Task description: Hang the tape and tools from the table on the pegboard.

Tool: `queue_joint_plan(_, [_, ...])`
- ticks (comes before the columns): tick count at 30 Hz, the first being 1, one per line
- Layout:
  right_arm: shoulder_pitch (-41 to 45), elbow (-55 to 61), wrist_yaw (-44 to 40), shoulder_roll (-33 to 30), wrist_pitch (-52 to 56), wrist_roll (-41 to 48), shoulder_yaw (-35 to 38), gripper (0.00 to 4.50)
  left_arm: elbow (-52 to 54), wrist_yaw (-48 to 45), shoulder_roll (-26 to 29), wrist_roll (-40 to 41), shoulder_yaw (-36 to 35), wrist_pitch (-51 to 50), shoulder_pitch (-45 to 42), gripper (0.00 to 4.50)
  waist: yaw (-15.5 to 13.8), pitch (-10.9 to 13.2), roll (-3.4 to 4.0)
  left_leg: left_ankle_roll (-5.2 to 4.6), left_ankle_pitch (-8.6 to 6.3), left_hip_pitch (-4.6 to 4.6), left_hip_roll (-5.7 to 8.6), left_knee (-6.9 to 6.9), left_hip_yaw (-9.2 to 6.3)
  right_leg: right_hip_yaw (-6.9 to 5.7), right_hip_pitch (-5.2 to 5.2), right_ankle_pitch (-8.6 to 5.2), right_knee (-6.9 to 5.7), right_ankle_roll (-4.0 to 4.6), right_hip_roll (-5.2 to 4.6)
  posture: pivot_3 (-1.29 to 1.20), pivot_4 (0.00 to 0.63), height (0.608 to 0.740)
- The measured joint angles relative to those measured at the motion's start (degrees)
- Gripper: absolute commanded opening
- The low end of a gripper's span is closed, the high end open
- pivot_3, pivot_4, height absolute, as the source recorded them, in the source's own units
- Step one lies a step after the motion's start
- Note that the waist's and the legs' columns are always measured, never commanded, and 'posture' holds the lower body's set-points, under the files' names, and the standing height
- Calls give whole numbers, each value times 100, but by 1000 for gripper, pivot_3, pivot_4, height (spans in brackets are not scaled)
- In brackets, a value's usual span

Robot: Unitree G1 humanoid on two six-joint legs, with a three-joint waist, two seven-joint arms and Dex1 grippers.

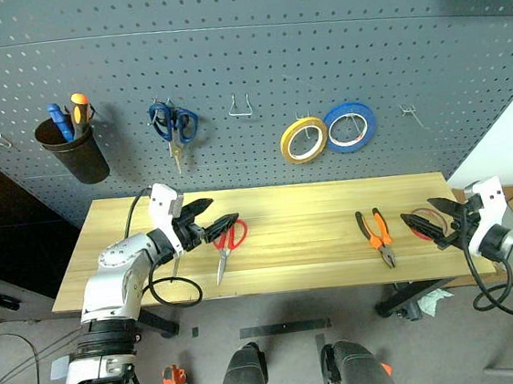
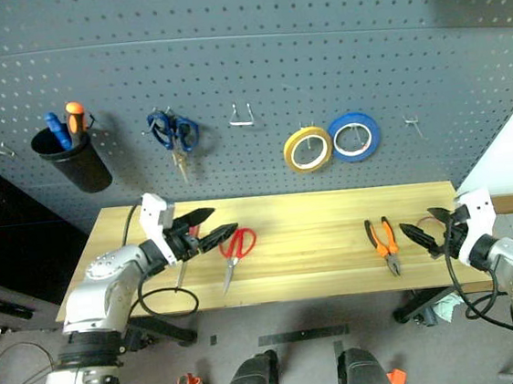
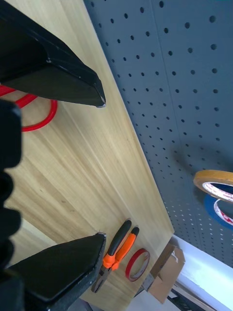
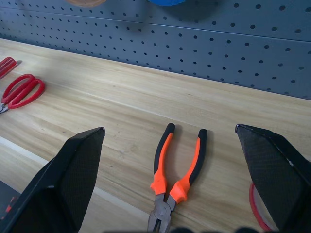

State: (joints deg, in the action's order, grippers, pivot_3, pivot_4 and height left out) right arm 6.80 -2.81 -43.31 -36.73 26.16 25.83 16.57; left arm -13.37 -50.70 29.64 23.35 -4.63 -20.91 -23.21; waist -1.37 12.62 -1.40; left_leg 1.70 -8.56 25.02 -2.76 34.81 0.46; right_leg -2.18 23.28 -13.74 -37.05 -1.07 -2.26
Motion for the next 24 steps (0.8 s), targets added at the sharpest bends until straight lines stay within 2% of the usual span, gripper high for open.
queue_joint_plan(24, [-242, 366, 239, 123, 72, 18, 3, 4500, -82, -266, 67, -412, 247, 58, 21, 4442, 3, 0, 0, 0, 0, 0, -1, 0, 0, 1, 0, -1, 1, 1, 0, 20, 201, 740])
